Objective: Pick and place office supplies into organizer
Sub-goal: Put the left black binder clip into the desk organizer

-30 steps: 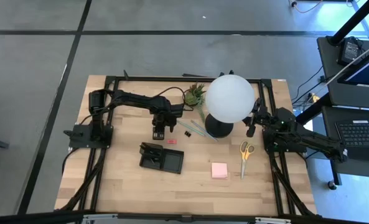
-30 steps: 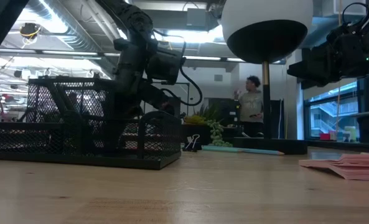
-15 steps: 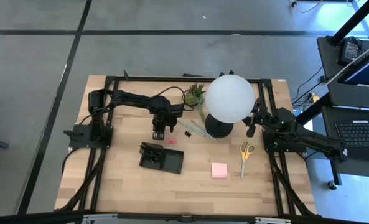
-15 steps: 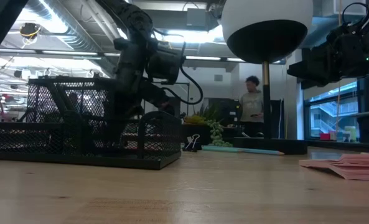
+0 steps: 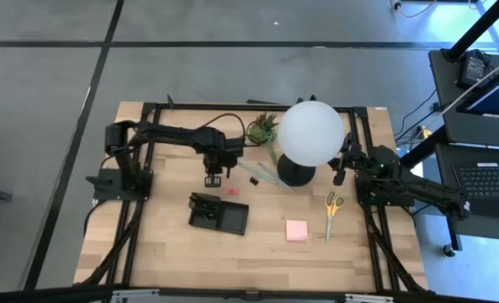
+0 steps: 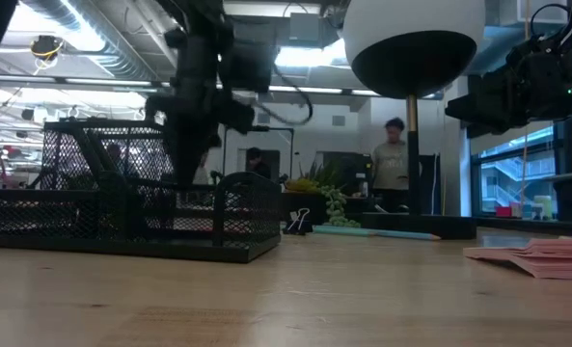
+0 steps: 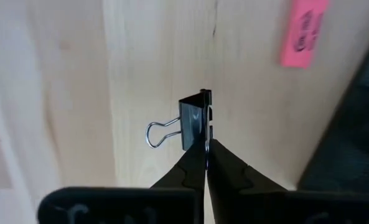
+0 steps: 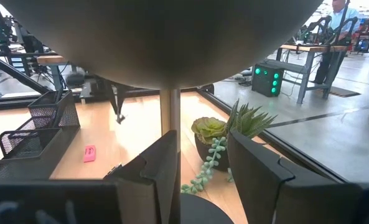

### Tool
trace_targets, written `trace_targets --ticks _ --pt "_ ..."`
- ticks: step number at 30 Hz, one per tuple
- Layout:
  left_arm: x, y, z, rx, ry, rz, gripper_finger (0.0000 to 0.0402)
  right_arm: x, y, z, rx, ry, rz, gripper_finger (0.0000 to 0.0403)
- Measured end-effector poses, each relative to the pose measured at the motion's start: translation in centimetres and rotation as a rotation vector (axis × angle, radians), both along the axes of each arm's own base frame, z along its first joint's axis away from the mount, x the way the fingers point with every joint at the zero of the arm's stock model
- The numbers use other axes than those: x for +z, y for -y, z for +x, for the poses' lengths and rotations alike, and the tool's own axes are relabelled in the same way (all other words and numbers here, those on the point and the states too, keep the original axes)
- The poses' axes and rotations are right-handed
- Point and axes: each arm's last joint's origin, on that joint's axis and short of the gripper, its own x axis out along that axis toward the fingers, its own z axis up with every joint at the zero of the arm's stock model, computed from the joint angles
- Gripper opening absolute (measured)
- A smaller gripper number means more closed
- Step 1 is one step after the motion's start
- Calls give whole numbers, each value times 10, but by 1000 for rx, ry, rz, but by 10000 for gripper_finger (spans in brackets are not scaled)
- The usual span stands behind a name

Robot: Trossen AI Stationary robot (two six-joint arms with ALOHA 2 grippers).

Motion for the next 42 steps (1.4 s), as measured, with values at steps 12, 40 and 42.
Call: trace_targets --ticks 12,40,42 --pt "86 61 -34 7 341 84 3 0 0 0 0 1 2 145" --pt "38 230 -54 -373 283 225 3 0 0 0 0 3 6 145" --pt "29 231 -53 -328 243 264 3 0 0 0 0 2 6 145"
